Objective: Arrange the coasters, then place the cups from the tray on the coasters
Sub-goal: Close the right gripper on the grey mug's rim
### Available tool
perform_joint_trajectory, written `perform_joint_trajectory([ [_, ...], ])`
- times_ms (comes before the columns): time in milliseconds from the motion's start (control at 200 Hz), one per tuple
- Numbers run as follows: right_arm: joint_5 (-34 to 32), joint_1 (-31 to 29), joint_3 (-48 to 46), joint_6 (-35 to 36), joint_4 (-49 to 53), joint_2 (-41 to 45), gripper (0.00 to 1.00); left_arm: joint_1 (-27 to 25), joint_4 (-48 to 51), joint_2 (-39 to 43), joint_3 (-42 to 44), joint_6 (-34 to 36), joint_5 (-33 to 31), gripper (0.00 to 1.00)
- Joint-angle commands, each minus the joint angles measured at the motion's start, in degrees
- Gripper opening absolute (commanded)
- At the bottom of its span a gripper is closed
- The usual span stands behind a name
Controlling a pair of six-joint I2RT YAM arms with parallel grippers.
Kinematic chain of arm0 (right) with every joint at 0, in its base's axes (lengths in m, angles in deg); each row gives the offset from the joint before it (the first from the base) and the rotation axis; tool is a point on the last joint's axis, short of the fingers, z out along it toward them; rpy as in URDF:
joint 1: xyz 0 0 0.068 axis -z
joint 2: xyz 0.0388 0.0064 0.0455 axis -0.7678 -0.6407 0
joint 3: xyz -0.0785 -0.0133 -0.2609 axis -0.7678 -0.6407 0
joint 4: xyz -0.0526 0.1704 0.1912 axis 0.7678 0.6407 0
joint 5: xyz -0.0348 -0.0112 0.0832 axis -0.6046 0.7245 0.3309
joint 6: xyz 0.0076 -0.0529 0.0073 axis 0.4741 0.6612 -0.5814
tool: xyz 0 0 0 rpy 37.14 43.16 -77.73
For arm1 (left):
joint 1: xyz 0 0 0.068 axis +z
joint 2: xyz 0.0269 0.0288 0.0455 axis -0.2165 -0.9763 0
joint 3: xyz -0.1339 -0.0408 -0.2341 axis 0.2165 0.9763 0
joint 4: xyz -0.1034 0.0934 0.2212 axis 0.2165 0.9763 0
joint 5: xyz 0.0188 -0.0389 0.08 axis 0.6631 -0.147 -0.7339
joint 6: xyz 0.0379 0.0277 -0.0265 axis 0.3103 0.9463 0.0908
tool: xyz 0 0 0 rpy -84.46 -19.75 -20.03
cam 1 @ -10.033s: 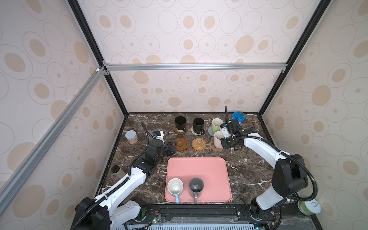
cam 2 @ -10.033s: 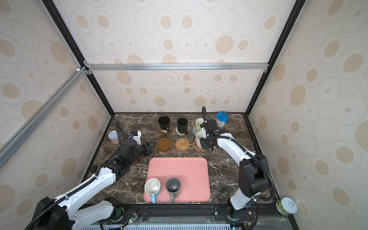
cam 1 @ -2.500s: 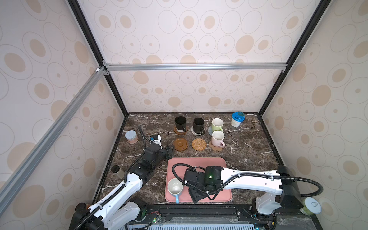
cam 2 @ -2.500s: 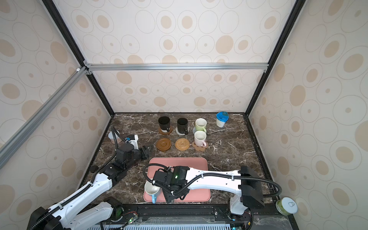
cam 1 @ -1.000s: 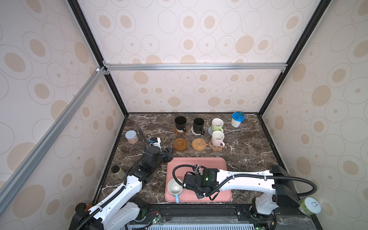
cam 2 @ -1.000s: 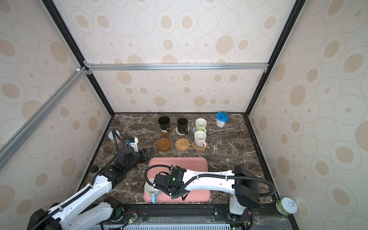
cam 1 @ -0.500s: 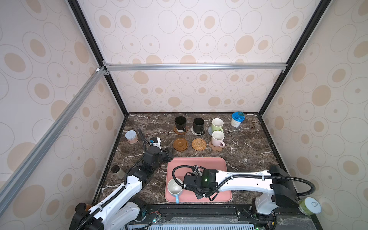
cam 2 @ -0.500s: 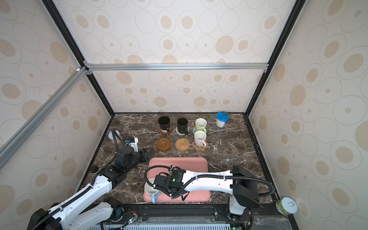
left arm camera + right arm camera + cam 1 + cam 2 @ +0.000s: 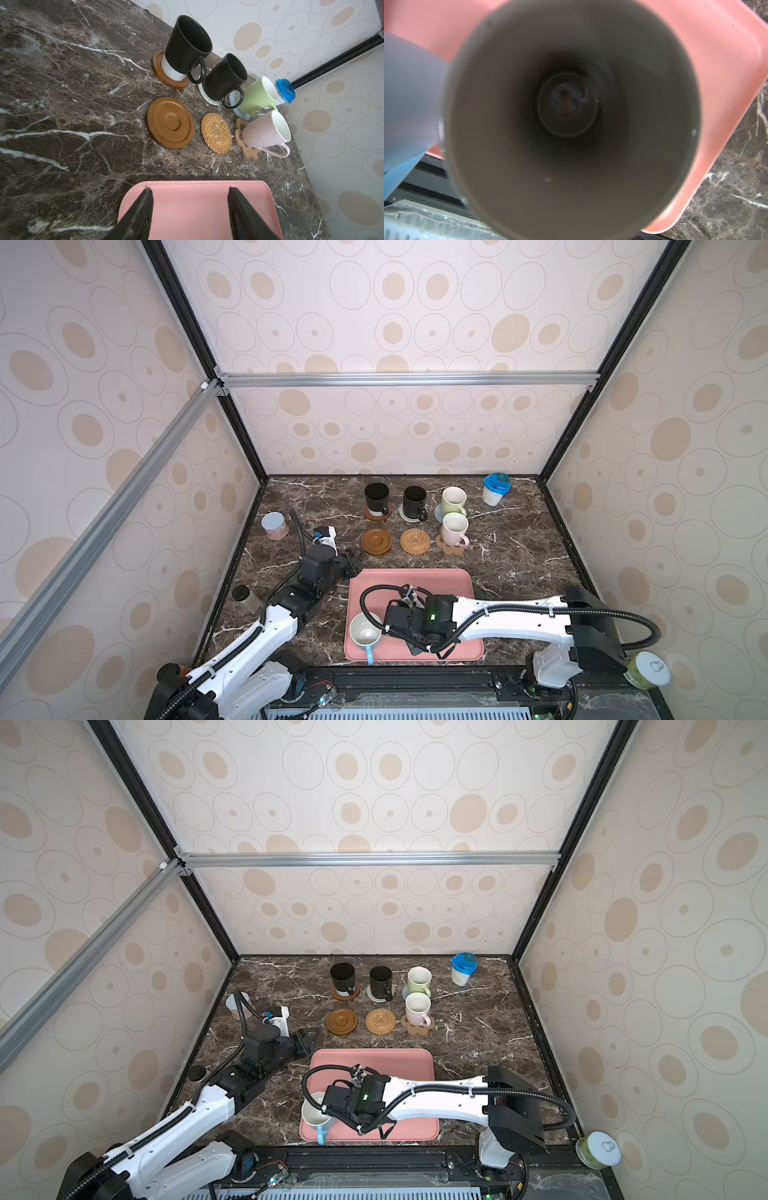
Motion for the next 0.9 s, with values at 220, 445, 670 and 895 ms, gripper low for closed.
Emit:
perform_joint_trajectory([
  [220, -4.5, -0.3, -0.4, 0.6, 0.2, 4.0, 0.07, 0.0, -1.5, -0.9, -0.8, -0.4, 0.2, 0.59],
  [445, -5.6, -0.2, 0.3, 1.8, 0.3, 4.6, 0.06, 0.0, -1.3, 0.6, 0.2, -0.6, -0.6, 0.59],
  [670, -7.1, -0.2, 1.7, 2.9, 0.8, 5.7, 0.05, 0.0, -1.7, 0.5, 0.3, -0.6, -0.5, 0.59],
  [895, -9.4, -0.1, 3.1, 5.3, 1.6, 6.8, 0.05, 0.0, -1.8, -0.1, -0.1, -0.6, -0.2, 0.59],
])
